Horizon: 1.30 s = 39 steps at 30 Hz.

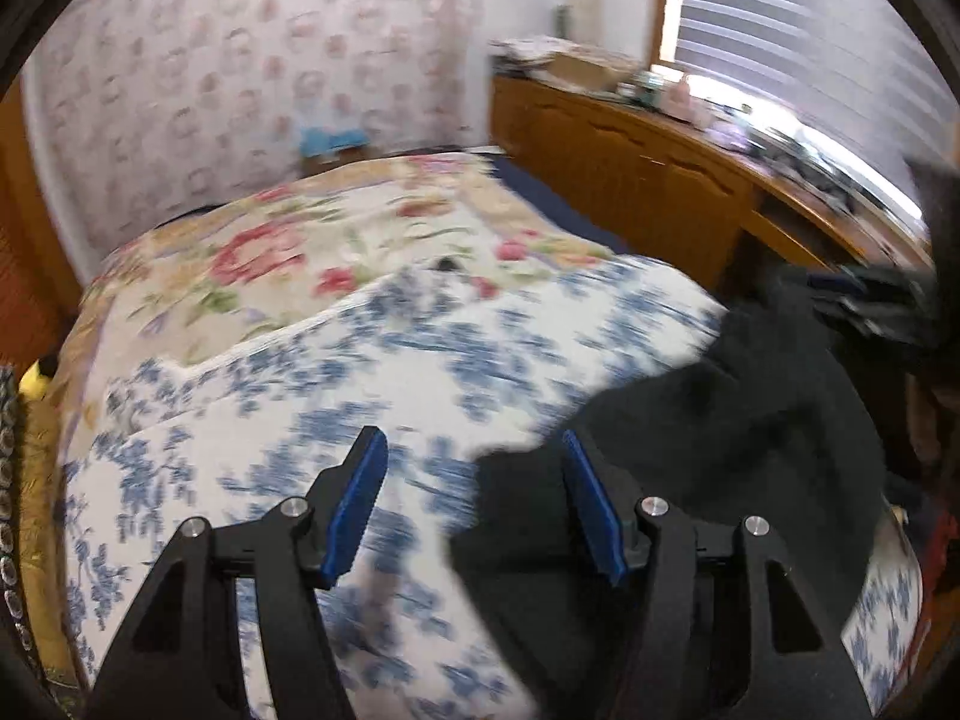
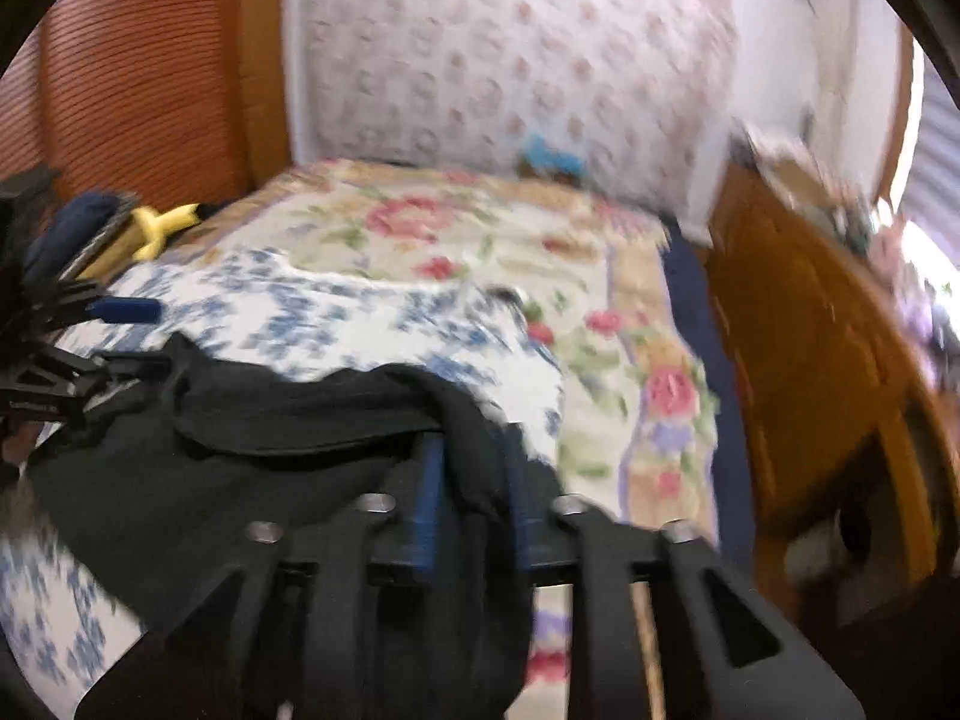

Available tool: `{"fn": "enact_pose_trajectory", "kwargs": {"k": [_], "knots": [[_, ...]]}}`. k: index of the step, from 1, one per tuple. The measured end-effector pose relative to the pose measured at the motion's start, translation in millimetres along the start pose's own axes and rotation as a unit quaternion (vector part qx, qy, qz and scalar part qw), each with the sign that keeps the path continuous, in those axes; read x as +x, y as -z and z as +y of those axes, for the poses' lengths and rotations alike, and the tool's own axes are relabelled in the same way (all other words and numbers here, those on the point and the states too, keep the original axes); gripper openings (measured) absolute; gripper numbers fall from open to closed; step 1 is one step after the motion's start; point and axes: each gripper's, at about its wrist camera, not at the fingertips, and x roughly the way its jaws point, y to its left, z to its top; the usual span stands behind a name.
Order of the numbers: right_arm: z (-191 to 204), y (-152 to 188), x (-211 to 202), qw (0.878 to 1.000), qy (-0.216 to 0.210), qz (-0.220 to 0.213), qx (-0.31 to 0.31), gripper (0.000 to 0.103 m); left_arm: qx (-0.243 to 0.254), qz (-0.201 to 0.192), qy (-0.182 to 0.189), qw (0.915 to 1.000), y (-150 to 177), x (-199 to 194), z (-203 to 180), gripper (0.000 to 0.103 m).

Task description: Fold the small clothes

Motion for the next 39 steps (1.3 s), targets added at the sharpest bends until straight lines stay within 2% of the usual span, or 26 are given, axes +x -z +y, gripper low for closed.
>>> {"fn": "enact_pose_trajectory", "kwargs": {"k": [3,7,10,14,16,19,22,25,26,27,28,29,30,32,34,36,38,39], "knots": [[-19.4,2.6,0.4,0.999,0.015,-0.001,0.042,0.046,-0.027,-0.002,-0.014,0.9995,0.7,2.4,19.7,0.060],[-31.9,5.5,-7.5,0.998,0.021,-0.013,0.063,0.046,-0.035,-0.008,0.008,0.9993,10.1,-9.0,24.9,0.060],[-31.4,10.2,-15.8,0.997,-0.020,-0.019,0.069,0.048,-0.019,-0.017,0.046,0.9986,15.9,-19.9,15.9,0.060],[-21.1,14.9,-12.1,0.998,-0.045,-0.009,0.053,0.050,0.019,0.001,0.090,0.9958,15.6,-17.6,-5.6,0.060],[-17.3,15.3,-4.8,0.997,-0.055,0.002,0.052,0.050,0.037,0.017,0.103,0.9939,18.6,-13.7,-17.0,0.060],[-13.7,13.1,8.2,0.996,-0.079,0.013,0.046,0.050,0.048,0.037,0.101,0.9930,25.0,-7.0,-24.3,0.060],[-17.9,6.7,21.9,0.992,-0.115,0.020,0.049,0.050,0.034,0.048,0.097,0.9935,25.4,0.2,-17.6,0.060],[-24.5,1.2,30.1,0.987,-0.148,0.024,0.064,0.050,0.006,0.055,0.115,0.9918,23.9,7.8,-6.3,0.060],[-25.9,-0.6,33.8,0.984,-0.161,0.029,0.068,0.047,-0.006,0.056,0.120,0.9911,23.1,10.1,-2.2,0.060],[-26.3,-1.1,35.3,0.983,-0.165,0.030,0.069,0.039,-0.017,0.054,0.126,0.9904,22.0,12.0,1.3,0.059],[-26.2,-1.8,35.9,0.983,-0.170,0.029,0.069,0.035,-0.024,0.051,0.133,0.9895,21.2,12.6,3.1,0.052],[-25.1,-1.6,36.0,0.980,-0.182,0.029,0.068,0.023,-0.026,0.049,0.143,0.9882,20.5,13.4,3.3,0.035],[-23.9,-1.5,35.5,0.979,-0.189,0.029,0.066,0.015,-0.025,0.049,0.150,0.9872,20.0,13.6,2.4,0.029],[-21.0,-0.8,32.7,0.980,-0.188,0.024,0.059,0.008,-0.018,0.040,0.146,0.9883,19.7,10.9,-0.3,0.008],[-19.7,0.0,27.5,0.984,-0.171,0.011,0.055,0.006,-0.029,0.013,0.136,0.9903,19.1,2.6,4.1,0.004],[-21.0,-0.1,21.8,0.990,-0.124,-0.003,0.062,0.005,-0.061,-0.011,0.119,0.9910,18.4,-4.7,15.4,0.004],[-28.4,1.4,14.7,0.993,-0.067,-0.010,0.095,0.005,-0.079,-0.021,0.101,0.9915,19.3,-8.6,24.5,0.004],[-30.8,2.6,11.0,0.992,-0.058,-0.014,0.108,0.005,-0.081,-0.020,0.091,0.9924,20.3,-8.7,26.1,0.004]]}}
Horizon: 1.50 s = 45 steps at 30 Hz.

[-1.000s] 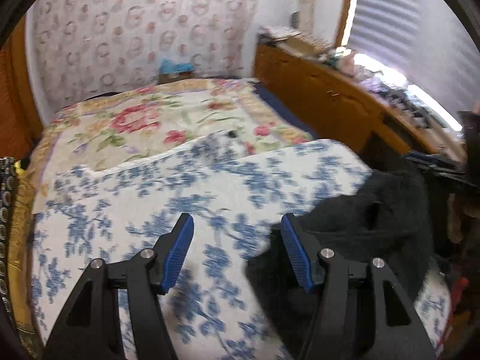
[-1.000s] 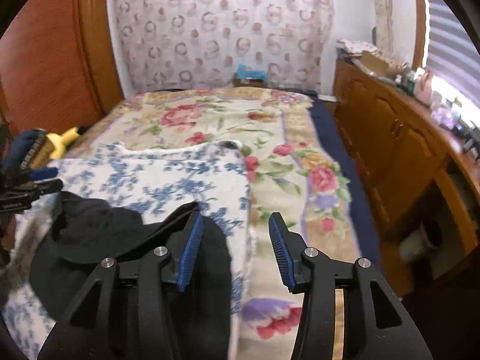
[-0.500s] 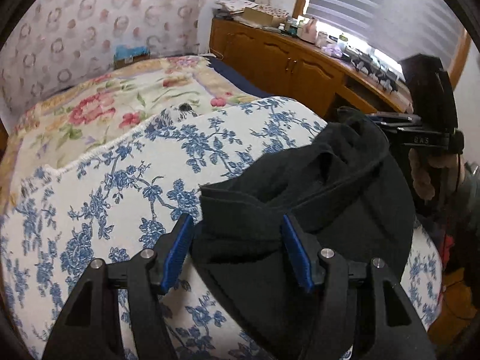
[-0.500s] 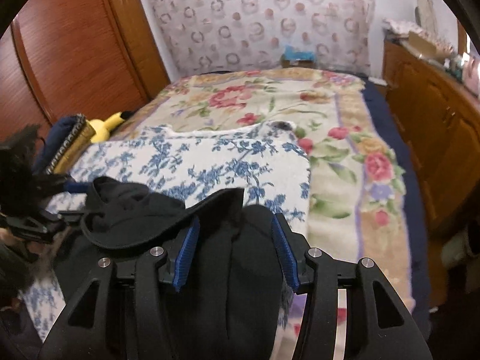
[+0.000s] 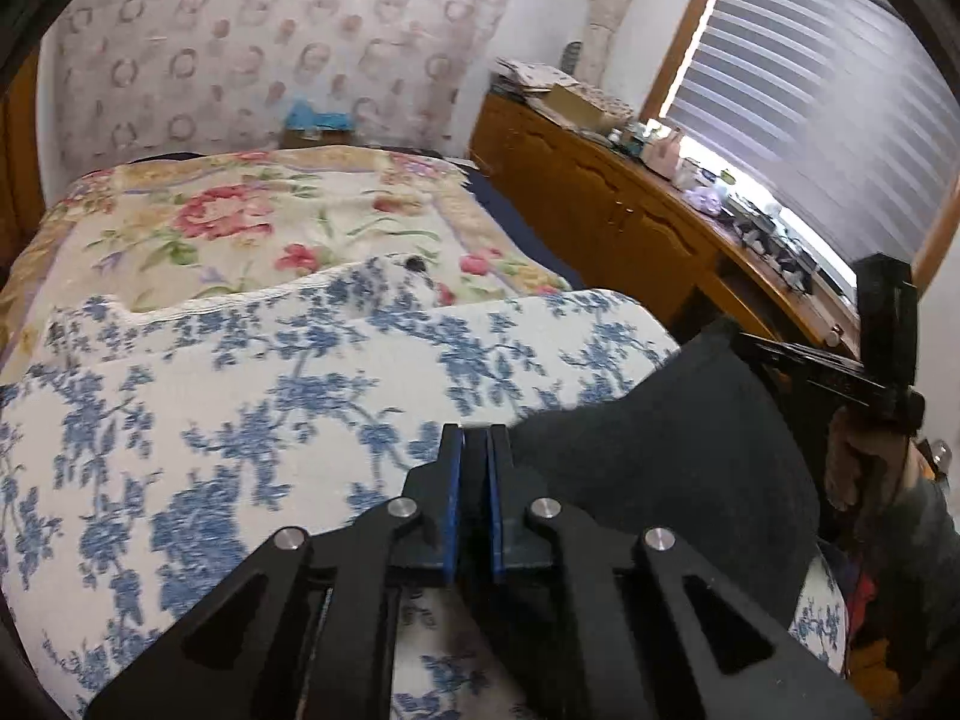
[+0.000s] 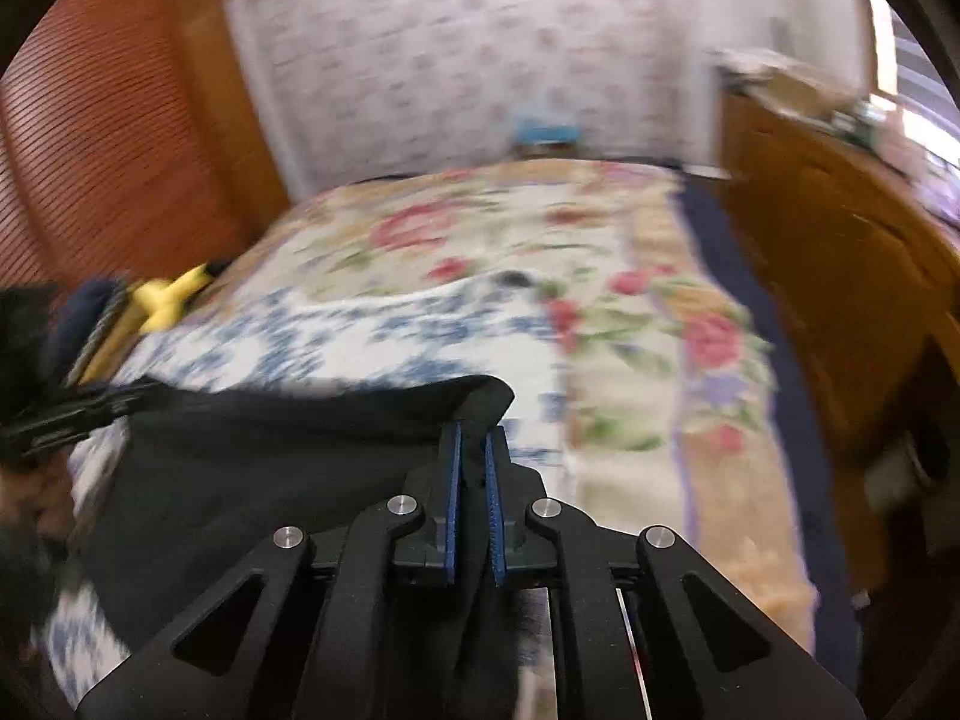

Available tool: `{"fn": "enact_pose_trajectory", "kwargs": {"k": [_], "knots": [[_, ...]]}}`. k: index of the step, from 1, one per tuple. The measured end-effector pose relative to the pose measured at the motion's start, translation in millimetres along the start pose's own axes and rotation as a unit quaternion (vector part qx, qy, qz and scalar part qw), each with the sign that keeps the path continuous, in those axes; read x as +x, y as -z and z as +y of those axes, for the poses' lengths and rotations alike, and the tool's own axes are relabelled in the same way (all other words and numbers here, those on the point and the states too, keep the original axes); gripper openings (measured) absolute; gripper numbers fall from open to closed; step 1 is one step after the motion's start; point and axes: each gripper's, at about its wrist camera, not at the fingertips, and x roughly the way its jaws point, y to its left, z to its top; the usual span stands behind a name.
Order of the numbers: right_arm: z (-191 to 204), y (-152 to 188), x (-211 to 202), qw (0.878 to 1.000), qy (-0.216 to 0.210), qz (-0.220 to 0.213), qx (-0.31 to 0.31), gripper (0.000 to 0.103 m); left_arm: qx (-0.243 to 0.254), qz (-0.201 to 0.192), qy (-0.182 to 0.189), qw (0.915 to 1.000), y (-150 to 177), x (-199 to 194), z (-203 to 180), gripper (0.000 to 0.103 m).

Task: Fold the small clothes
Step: 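Lift the folded shirt with both grippers and carry it toward the clothes stack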

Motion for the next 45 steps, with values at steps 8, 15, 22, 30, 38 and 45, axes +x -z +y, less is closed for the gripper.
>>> {"fn": "enact_pose_trajectory", "kwargs": {"k": [8,15,22,30,38,45], "knots": [[6.7,6.2,-2.8,0.999,0.012,0.035,-0.008,0.042,-0.016,0.019,-0.009,0.9997,10.7,-10.0,8.9,0.036],[4.9,27.9,1.7,0.997,-0.018,0.069,-0.001,0.059,0.010,0.068,0.023,0.9974,33.6,-1.8,-9.1,0.048],[9.6,35.9,14.8,0.994,-0.046,0.095,0.010,0.060,0.010,0.079,0.018,0.9967,37.9,10.1,-18.7,0.051],[20.2,42.8,14.9,0.990,-0.089,0.106,0.011,0.020,-0.007,0.078,0.063,0.9950,35.9,8.8,-18.7,0.012],[50.2,22.6,-32.3,0.996,-0.074,0.026,-0.033,0.013,0.007,-0.001,0.100,0.9949,20.2,-76.6,-21.2,0.011],[130.9,-27.7,-52.9,0.988,-0.103,-0.036,-0.106,0.012,-0.008,-0.073,0.071,0.9948,21.6,-168.1,17.4,0.010]]}}
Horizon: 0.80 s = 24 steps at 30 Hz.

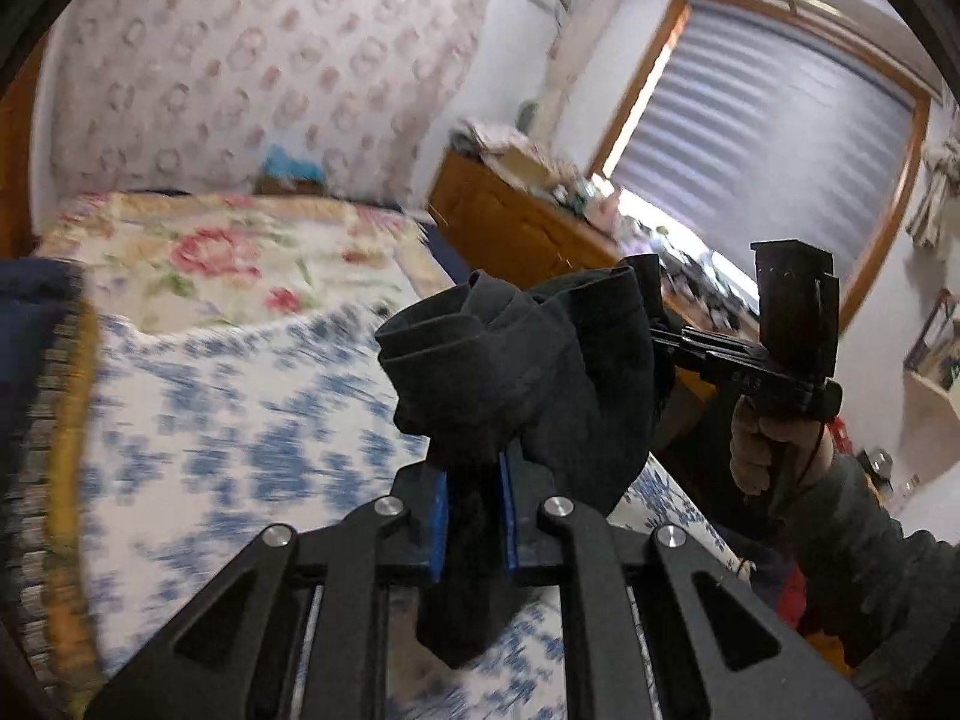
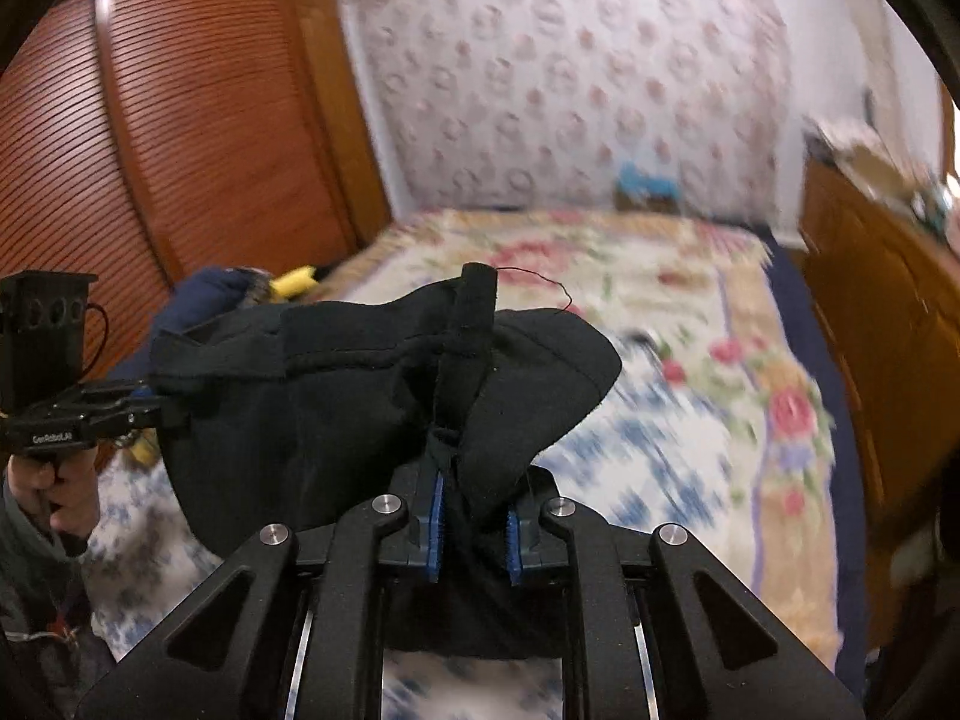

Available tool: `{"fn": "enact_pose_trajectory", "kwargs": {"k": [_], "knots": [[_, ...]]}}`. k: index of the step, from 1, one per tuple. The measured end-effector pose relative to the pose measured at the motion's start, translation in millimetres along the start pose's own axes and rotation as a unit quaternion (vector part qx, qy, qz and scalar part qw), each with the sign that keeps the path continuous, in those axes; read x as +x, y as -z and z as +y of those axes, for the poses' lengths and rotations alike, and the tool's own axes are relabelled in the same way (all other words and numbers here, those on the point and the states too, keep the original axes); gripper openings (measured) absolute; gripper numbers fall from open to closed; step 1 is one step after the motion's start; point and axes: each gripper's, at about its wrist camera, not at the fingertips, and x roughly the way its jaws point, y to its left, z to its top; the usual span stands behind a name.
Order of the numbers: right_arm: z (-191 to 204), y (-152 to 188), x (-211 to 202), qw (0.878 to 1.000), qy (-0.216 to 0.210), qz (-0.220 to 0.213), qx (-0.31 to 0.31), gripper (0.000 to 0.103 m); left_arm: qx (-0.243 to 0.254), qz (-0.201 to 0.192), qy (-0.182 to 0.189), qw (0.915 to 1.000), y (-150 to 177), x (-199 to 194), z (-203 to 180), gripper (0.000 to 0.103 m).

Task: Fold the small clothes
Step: 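Lift the folded shirt with both grippers and carry it toward the clothes stack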

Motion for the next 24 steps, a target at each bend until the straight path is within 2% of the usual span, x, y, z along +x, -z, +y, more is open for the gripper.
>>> {"fn": "enact_pose_trajectory", "kwargs": {"k": [6,13,17,21,24], "knots": [[78.7,-59.8,34.9,0.996,-0.056,-0.026,-0.071,0.012,-0.015,-0.069,-0.069,0.9952,-2.0,-97.9,44.2,0.011],[199.9,-132.9,102.6,0.978,-0.131,-0.034,-0.159,0.012,-0.072,-0.125,-0.151,0.9779,13.3,-191.2,116.6,0.011],[259.8,-163.9,151.3,0.968,-0.158,-0.016,-0.195,0.012,-0.112,-0.135,-0.187,0.9665,30.6,-208.4,159.6,0.011],[308.2,-179.1,210.2,0.960,-0.173,0.015,-0.219,0.012,-0.151,-0.114,-0.213,0.9586,58.8,-197.2,196.7,0.010],[337.8,-177.0,258.2,0.958,-0.154,0.036,-0.241,0.012,-0.168,-0.101,-0.230,0.9533,74.1,-185.9,214.7,0.010]]}}
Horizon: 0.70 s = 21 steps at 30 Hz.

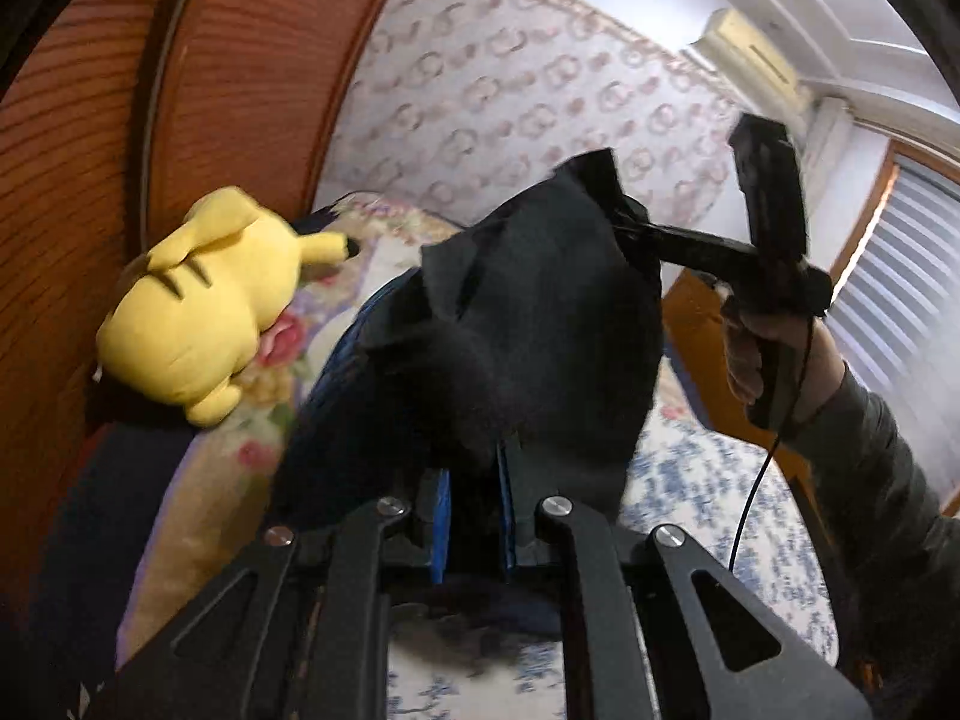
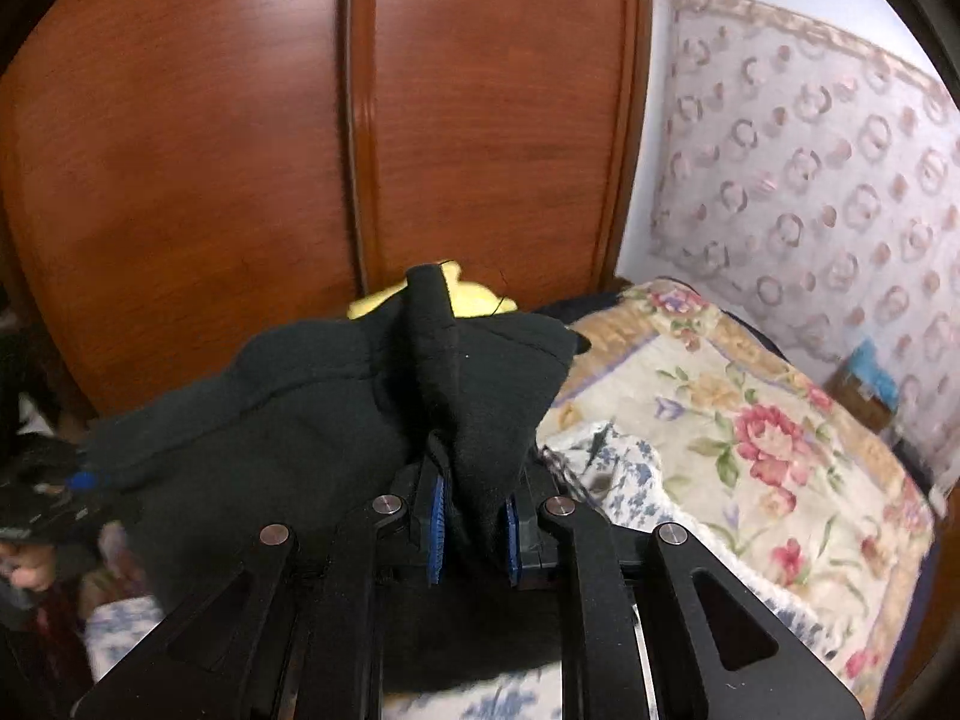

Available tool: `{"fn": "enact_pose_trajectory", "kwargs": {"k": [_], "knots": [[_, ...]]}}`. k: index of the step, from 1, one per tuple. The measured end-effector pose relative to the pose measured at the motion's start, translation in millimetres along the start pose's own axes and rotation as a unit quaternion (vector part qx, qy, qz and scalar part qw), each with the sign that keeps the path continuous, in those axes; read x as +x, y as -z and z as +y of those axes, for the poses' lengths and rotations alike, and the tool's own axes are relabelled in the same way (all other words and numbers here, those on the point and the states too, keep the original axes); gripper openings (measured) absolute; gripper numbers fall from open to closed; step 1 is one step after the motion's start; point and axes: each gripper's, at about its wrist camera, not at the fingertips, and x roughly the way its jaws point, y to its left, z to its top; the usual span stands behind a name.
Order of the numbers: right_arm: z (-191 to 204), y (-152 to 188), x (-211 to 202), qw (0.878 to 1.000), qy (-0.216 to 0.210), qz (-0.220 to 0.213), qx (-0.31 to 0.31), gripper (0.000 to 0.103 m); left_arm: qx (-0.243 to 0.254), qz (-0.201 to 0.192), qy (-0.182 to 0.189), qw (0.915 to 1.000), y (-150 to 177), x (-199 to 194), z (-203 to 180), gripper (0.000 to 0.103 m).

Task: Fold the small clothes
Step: 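Lift the folded shirt with both grippers and carry it toward the clothes stack, then lower the folded shirt onto the clothes stack and open both grippers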

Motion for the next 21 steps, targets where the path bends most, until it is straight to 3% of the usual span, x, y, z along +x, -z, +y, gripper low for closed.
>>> {"fn": "enact_pose_trajectory", "kwargs": {"k": [4,8,9,10,12,13,15,17,21], "knots": [[-5.9,3.4,38.6,0.999,0.016,0.017,0.022,0.016,0.004,0.003,-0.026,0.9996,5.4,0.5,9.3,0.010],[-15.8,6.6,35.6,0.998,0.048,-0.003,0.047,0.043,0.027,-0.017,-0.034,0.9989,6.0,-10.3,3.0,0.024],[-16.0,8.2,28.5,0.997,0.057,-0.015,0.048,0.045,0.035,-0.023,-0.037,0.9984,4.6,-14.1,0.5,0.028],[-15.8,9.1,24.1,0.996,0.068,-0.024,0.047,0.046,0.044,-0.030,-0.040,0.9978,3.9,-16.4,-2.7,0.030],[-8.2,9.3,13.0,0.994,0.089,-0.045,0.037,0.048,0.055,-0.032,-0.042,0.9971,1.7,-16.5,-6.0,0.045],[-4.2,12.4,4.7,0.993,0.092,-0.060,0.034,0.048,0.063,-0.035,-0.043,0.9965,1.1,-17.3,-9.0,0.045],[4.8,22.3,-5.7,0.995,0.066,-0.075,0.031,0.050,0.073,-0.039,-0.050,0.9953,-0.5,-18.1,-13.3,0.051],[15.5,34.6,-0.6,0.997,0.038,-0.063,0.024,0.051,0.082,-0.043,-0.055,0.9942,-1.2,-19.7,-18.2,0.061],[16.4,59.9,28.2,0.998,0.045,-0.034,0.028,0.052,0.097,-0.049,-0.062,0.9921,-2.5,-26.0,-30.0,0.061]]}}
